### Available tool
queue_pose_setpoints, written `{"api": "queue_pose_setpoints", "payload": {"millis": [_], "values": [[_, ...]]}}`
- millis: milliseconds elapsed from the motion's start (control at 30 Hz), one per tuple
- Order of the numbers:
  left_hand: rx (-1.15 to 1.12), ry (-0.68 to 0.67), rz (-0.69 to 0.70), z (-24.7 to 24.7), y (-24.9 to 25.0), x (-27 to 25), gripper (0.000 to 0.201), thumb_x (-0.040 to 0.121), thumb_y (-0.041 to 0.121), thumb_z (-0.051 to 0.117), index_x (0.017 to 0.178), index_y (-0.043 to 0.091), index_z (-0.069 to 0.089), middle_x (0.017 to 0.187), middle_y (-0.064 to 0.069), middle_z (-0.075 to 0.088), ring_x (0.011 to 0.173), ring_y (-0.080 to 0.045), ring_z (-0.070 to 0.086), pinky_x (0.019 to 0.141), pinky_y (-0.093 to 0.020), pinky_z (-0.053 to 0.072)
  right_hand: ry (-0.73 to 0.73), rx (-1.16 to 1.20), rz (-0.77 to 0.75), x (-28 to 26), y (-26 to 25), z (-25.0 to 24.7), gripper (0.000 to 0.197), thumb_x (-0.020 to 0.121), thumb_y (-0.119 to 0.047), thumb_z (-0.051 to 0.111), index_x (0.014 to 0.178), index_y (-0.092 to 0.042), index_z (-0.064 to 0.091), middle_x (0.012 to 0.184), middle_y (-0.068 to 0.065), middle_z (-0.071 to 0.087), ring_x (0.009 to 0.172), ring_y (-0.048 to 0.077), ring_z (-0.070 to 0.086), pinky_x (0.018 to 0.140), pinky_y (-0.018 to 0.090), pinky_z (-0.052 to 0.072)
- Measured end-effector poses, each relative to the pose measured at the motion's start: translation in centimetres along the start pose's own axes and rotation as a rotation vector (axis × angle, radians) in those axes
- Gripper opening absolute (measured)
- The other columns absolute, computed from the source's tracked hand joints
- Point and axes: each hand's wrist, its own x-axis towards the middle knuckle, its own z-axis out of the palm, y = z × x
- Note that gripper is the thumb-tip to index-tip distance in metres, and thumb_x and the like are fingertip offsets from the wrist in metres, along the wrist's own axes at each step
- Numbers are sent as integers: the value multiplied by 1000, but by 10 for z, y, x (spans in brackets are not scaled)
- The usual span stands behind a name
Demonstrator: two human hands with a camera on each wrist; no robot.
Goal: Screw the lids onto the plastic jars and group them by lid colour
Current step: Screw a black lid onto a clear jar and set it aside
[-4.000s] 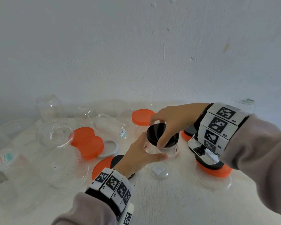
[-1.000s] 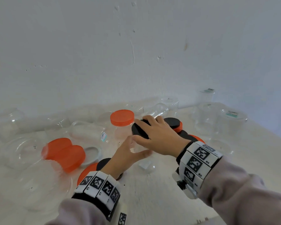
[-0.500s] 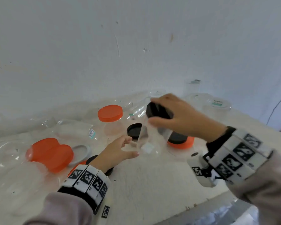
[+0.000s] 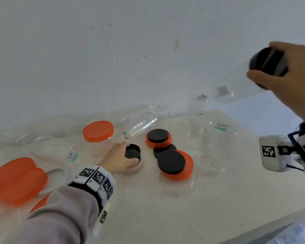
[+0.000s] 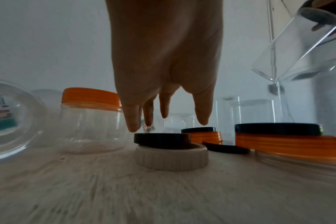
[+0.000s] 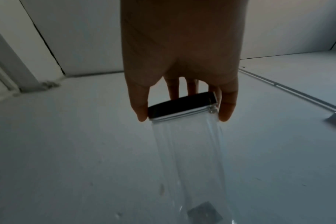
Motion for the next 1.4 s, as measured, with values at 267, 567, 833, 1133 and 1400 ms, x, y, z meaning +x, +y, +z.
{"api": "queue_pose_setpoints", "payload": {"millis": [267,567,833,1133,1400], "values": [[188,-56,-238,13,10,21,80,78,62,64,131,8,38,129,-13,42,118,-30,47,97,-38,42,-235,-174,214,28,84,54,74,80,-34,76,140,-15,37,142,12,32,130,39,32,99,50,35],[229,-7,-327,17,12,31,78,78,65,62,129,9,40,124,-11,47,114,-28,49,91,-34,43,-521,-231,202,55,126,106,65,79,-34,76,129,-13,41,132,10,40,119,35,39,91,44,39],[176,54,-311,14,13,28,76,72,64,68,122,11,46,106,-3,49,94,-20,50,74,-28,40,-603,-284,183,72,138,122,47,83,-37,70,114,-13,43,113,4,41,105,27,39,85,41,39],[92,77,-277,14,20,23,92,73,65,66,141,10,37,130,-7,50,102,-17,49,79,-26,39,-758,-490,150,81,146,126,62,92,-47,56,141,-15,36,144,11,36,128,39,33,101,47,33],[-15,137,-205,15,30,20,86,80,62,61,147,16,31,135,-4,51,118,-20,50,85,-26,36,-868,-498,-34,69,101,107,31,79,-68,45,88,-39,48,97,-3,46,107,30,43,102,53,35]]}}
